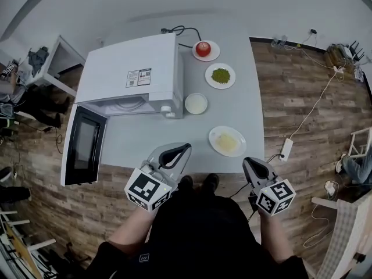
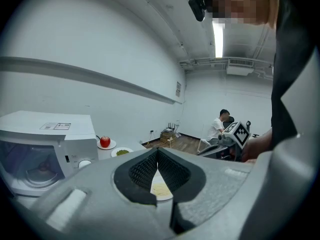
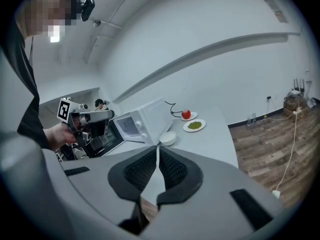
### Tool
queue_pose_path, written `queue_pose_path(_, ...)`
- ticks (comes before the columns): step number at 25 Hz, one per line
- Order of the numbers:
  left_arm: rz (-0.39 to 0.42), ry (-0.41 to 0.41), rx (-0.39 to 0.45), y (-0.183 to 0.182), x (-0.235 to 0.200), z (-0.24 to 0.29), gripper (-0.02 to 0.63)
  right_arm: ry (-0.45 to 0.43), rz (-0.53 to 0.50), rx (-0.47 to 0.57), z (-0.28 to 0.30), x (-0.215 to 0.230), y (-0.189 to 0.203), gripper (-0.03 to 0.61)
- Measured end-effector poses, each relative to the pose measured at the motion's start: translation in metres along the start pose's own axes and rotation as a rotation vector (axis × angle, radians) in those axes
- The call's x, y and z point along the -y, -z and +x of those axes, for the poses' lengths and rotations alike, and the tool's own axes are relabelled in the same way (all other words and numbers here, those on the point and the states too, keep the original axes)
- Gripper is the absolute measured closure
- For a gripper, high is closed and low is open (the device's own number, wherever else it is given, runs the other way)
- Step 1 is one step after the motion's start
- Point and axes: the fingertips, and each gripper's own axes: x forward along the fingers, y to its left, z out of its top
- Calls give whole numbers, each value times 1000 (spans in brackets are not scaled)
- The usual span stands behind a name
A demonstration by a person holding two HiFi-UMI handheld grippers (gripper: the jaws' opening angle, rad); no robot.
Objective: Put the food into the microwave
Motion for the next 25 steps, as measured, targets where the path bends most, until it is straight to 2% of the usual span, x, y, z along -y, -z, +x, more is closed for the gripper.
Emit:
queue_pose_path(2, 16, -6, -3, 5, -5, 11, 606, 31, -26, -15, 9, 10, 3, 561)
queue_pose_path(5, 84, -34, -17, 8, -11, 25, 606, 104, -55, -38, 22, 27, 11, 561)
queue_pose_path(7, 119, -22, -40, 12, -11, 34, 606, 147, -66, -52, 29, 34, 18, 561)
queue_pose_path(9, 132, 3, -64, 17, -10, 42, 606, 184, -120, -83, 32, 39, 28, 561)
queue_pose_path(17, 169, 44, -130, 48, -15, 67, 606, 225, -532, -308, 57, 56, 80, 558)
queue_pose_path(20, 176, 45, -150, 65, -14, 71, 606, 233, -660, -371, 66, 61, 96, 509)
queue_pose_path(25, 135, 46, -158, 92, -17, 76, 606, 223, -911, -445, 78, 60, 121, 506)
